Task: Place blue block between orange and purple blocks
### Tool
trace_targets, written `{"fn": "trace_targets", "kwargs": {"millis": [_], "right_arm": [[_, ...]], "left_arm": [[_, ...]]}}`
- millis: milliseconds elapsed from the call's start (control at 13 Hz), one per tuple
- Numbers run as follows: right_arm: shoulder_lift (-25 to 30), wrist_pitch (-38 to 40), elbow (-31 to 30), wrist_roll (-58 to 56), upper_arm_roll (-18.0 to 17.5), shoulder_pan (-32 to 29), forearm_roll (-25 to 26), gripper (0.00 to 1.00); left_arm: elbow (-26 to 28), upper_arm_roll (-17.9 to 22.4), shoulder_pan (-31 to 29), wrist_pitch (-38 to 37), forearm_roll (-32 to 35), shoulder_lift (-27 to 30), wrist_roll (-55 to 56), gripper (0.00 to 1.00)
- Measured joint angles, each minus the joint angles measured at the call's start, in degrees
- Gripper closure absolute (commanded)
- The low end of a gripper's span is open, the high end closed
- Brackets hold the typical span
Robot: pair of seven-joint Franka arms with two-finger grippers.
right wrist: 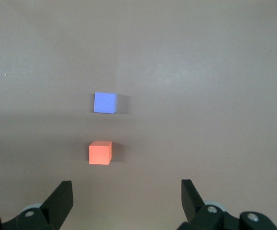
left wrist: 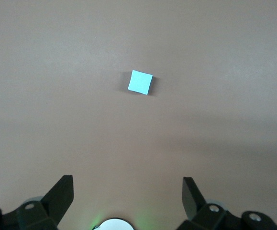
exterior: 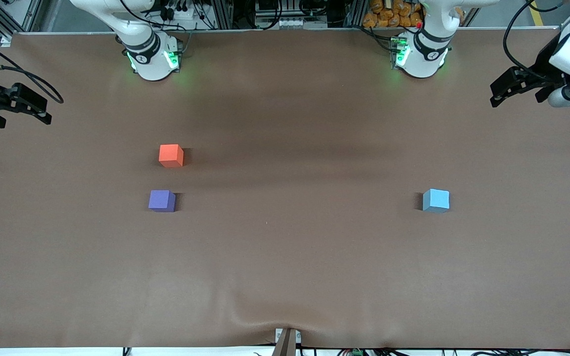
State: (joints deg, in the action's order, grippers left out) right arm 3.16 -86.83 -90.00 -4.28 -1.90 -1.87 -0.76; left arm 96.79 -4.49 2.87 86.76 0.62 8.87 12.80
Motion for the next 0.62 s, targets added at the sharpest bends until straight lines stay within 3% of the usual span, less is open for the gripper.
{"fn": "trace_targets", "kwargs": {"millis": [615], "right_arm": [[0.0, 0.0, 0.0, 0.0, 0.0, 0.0, 0.0, 0.0]], "left_arm": [[0.0, -0.1, -0.2, 0.0, 0.0, -0.5, 0.0, 0.0]]}}
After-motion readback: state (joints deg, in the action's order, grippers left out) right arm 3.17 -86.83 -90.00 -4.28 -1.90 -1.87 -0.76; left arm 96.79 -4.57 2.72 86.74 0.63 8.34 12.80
